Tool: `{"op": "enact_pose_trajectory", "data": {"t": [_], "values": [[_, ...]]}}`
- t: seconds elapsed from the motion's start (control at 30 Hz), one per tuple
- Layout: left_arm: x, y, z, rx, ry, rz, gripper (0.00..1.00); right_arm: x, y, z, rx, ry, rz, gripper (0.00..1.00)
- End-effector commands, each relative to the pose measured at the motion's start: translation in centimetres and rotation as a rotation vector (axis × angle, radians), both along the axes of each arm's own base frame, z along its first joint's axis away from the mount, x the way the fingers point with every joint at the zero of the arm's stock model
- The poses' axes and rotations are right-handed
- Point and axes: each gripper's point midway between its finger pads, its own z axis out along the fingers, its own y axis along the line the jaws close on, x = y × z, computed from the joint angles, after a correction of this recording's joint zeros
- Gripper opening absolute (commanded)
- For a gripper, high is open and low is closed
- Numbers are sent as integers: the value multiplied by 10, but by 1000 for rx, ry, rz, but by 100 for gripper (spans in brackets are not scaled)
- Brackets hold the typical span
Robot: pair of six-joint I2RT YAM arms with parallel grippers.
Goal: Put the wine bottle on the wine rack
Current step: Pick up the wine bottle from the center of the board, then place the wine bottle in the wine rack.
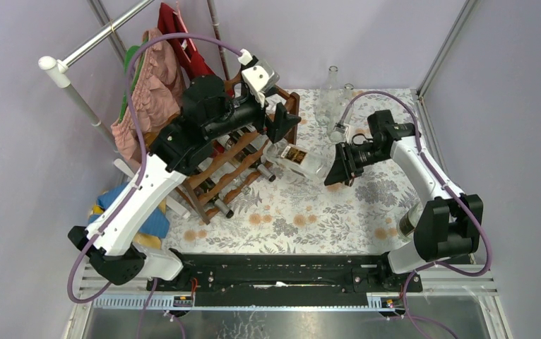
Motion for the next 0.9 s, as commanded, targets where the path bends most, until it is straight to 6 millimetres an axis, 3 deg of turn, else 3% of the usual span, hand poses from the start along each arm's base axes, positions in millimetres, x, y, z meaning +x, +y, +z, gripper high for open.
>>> {"op": "enact_pose_trajectory", "data": {"t": [0.0,0.37,0.87], "values": [[-3,-1,17,-76,-44,-17,99,16,14,70,216,-202,17,0],[-9,18,-4,-58,-80,35,99,44,13,81,228,-239,-53,0],[-15,26,-14,-58,-109,42,99,75,22,73,247,-223,-74,0]]}}
